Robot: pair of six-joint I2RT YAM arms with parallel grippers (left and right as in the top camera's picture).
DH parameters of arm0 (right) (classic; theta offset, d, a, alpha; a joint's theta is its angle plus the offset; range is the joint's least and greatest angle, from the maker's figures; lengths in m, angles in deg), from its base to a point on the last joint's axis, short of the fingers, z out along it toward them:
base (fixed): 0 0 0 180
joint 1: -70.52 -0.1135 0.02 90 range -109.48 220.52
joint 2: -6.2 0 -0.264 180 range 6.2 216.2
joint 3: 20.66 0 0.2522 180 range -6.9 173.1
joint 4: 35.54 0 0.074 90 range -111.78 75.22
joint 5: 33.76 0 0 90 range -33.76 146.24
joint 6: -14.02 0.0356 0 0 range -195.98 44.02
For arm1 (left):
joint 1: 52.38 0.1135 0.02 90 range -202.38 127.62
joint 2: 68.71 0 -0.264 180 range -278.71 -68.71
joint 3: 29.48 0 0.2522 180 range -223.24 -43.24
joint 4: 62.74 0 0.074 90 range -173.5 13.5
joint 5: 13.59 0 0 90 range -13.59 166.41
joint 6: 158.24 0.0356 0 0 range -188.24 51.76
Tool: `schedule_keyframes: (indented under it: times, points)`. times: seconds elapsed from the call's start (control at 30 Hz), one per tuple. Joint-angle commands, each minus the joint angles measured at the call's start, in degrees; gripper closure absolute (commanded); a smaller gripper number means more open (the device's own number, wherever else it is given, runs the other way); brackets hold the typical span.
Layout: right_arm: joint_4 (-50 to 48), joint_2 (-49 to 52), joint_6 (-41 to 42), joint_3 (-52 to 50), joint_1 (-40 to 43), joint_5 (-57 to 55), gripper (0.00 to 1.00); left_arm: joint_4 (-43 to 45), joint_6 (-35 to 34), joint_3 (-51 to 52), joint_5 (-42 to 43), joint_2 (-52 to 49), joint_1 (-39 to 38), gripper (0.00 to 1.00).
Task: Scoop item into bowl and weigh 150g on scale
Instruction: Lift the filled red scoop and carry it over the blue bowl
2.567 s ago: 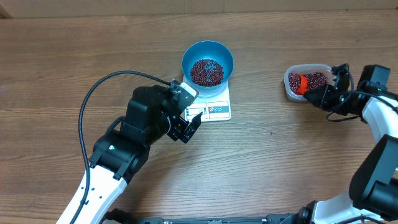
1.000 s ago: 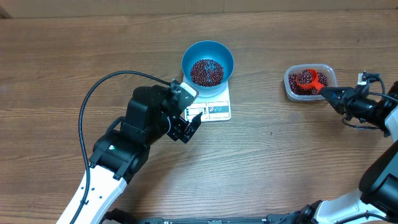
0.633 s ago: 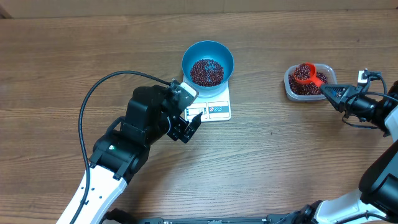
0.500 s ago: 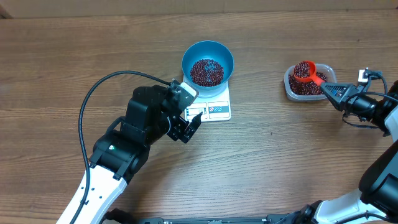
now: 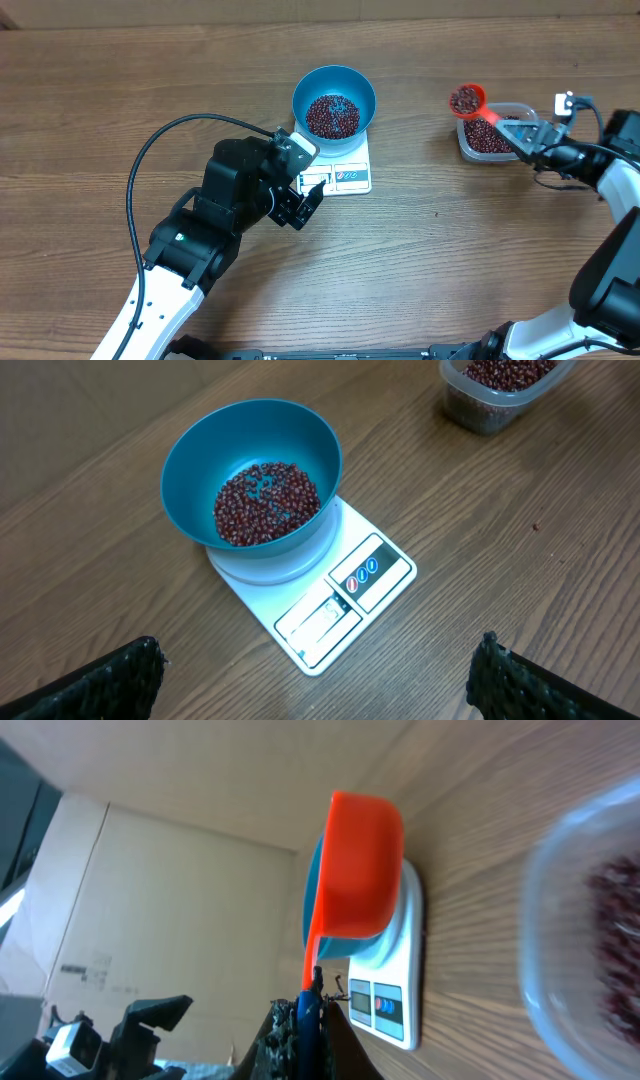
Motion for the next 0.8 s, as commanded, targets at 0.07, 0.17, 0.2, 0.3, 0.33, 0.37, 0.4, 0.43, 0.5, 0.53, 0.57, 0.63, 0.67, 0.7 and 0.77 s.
schedule_keyframes:
  times: [0.07, 0.17, 0.2, 0.3, 0.33, 0.37, 0.4, 0.43, 0.5, 0.53, 0.57, 0.63, 0.67, 0.7, 0.77]
  points:
    - [-7.2, 0.1, 9.5, 0.1, -4.8, 1.9, 0.96, 0.0, -0.9, 0.1, -0.4, 0.6, 0.3, 0.0]
    - [-13.0, 0.1, 14.3, 0.1, -7.6, 1.9, 0.96, 0.0, -0.9, 0.1, -0.4, 0.6, 0.3, 0.0]
    - [-14.9, 0.1, 15.8, 0.1, -8.4, 1.9, 0.96, 0.0, -0.9, 0.1, -0.4, 0.6, 0.3, 0.0]
    - [-20.2, 0.1, 20.5, 0.1, -10.9, 0.6, 0.96, 0.0, -0.9, 0.1, -0.4, 0.6, 0.3, 0.0]
    - [-21.6, 0.1, 21.8, 0.1, -11.7, -0.2, 0.96, 0.0, -0.9, 0.1, -0.4, 0.6, 0.3, 0.01]
    - [-22.9, 0.1, 22.9, 0.1, -12.7, -1.1, 0.96, 0.0, -0.9, 0.1, -0.4, 0.6, 0.3, 0.0]
    - [-24.0, 0.1, 23.5, 0.1, -13.5, -1.8, 0.96, 0.0, -0.9, 0.1, -0.4, 0.6, 0.3, 0.0]
    - [-25.1, 0.1, 23.6, 0.1, -14.5, -2.3, 0.96, 0.0, -0.9, 0.1, -0.4, 0.6, 0.3, 0.0]
    - [-26.6, 0.1, 23.6, 0.1, -16.2, -3.6, 0.96, 0.0, -0.9, 0.1, -0.4, 0.6, 0.3, 0.0]
    - [-27.2, 0.1, 23.6, 0.1, -17.2, -4.6, 0.96, 0.0, -0.9, 0.1, -0.4, 0.6, 0.3, 0.0]
    - [-27.8, 0.1, 23.6, 0.1, -18.1, -5.5, 0.96, 0.0, -0.9, 0.1, -0.4, 0.6, 0.3, 0.0]
    - [-29.1, 0.1, 23.5, 0.1, -20.0, -7.9, 0.96, 0.0, -0.9, 0.1, -0.4, 0.6, 0.3, 0.01]
    - [-30.2, 0.1, 23.5, 0.1, -21.3, -9.6, 0.96, 0.0, -0.9, 0.1, -0.4, 0.6, 0.3, 0.0]
    - [-31.1, 0.1, 23.5, 0.1, -22.4, -10.9, 0.96, 0.0, -0.9, 0.1, -0.4, 0.6, 0.3, 0.01]
    - [-33.2, 0.1, 23.1, 0.1, -24.8, -13.6, 0.96, 0.0, -0.9, 0.1, -0.4, 0.6, 0.3, 0.0]
